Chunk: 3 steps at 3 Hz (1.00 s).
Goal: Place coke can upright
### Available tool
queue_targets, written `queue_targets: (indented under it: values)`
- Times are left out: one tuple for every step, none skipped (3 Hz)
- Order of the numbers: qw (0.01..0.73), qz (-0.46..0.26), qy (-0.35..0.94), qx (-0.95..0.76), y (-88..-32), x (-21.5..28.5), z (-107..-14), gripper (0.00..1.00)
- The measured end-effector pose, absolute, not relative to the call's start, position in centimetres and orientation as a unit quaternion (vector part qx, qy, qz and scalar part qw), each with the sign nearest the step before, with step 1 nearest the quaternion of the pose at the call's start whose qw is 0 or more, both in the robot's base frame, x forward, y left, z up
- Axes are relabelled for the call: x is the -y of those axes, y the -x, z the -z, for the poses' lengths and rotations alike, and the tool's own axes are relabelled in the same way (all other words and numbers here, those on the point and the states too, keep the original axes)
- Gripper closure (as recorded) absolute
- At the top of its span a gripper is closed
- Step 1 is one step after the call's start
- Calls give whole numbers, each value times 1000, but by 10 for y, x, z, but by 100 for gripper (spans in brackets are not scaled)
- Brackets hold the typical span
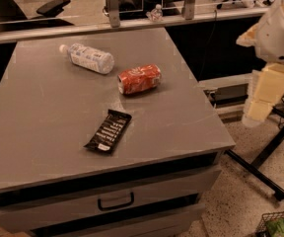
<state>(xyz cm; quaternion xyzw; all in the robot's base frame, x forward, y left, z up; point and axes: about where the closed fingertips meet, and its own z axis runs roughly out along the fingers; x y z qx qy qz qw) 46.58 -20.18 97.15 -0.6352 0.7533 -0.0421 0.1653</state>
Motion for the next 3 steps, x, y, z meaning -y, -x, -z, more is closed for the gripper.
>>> queue_targets:
  values:
    - [171, 44, 675, -717, -500, 180, -961, 0]
    - [176, 23, 715, -676, -538, 147, -945, 0]
    - [185, 1, 739, -647, -561, 121, -937, 0]
